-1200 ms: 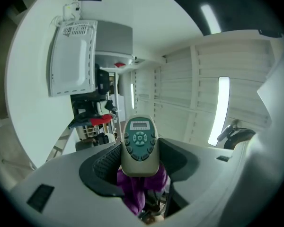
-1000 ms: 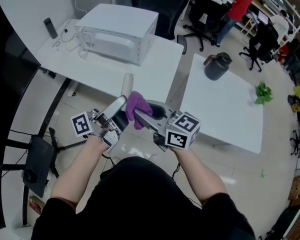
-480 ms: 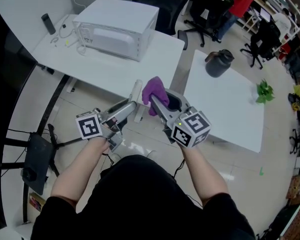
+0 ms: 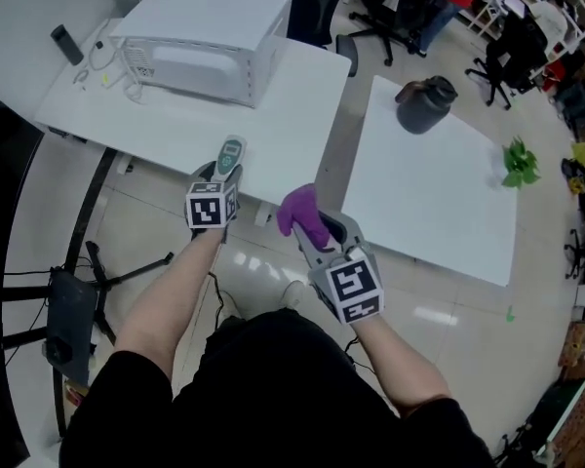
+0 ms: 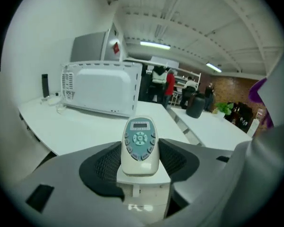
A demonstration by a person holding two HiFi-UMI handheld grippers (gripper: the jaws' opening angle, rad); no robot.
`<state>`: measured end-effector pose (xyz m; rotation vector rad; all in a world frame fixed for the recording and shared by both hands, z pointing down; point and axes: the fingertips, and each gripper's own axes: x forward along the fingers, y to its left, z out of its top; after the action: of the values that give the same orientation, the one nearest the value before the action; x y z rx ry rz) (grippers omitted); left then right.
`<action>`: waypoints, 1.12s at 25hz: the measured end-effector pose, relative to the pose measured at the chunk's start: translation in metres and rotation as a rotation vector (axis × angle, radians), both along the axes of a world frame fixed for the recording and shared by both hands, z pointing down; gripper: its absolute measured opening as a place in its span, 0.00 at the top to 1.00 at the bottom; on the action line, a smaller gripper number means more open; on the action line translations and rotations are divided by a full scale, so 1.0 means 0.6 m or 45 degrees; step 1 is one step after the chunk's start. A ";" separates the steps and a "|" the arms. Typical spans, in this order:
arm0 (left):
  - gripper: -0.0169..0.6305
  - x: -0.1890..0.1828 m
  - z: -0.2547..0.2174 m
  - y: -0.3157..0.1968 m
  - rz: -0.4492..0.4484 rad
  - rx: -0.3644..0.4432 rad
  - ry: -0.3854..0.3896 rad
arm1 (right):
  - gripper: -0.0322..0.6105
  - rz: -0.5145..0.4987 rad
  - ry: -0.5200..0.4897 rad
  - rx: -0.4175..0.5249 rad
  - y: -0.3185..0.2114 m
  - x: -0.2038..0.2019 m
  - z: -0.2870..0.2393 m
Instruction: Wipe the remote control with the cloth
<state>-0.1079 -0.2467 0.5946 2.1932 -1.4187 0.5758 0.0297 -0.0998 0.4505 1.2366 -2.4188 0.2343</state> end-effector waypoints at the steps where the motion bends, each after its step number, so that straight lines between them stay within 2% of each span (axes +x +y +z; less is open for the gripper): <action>1: 0.61 0.009 0.024 -0.013 0.011 -0.025 -0.023 | 0.73 0.000 0.009 -0.017 0.002 0.005 0.009; 7: 0.61 0.027 0.135 -0.066 0.012 -0.129 -0.169 | 0.73 0.016 0.049 -0.099 0.000 0.042 0.048; 14: 0.59 0.033 0.152 -0.073 -0.018 -0.090 -0.218 | 0.72 0.017 0.044 -0.143 -0.012 0.043 0.074; 17: 0.52 0.027 0.149 -0.070 -0.014 -0.096 -0.228 | 0.72 0.031 0.042 -0.138 -0.032 0.038 0.079; 21: 0.52 0.006 0.117 -0.041 -0.007 -0.074 -0.205 | 0.71 0.053 0.068 -0.150 -0.080 0.032 0.109; 28: 0.52 -0.018 0.042 0.097 0.068 -0.014 -0.127 | 0.70 0.060 0.243 -0.285 -0.188 0.014 0.262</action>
<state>-0.1188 -0.1885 0.6200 2.2269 -1.4068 0.7193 0.0380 -0.2128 0.6078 1.1599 -2.1388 0.3721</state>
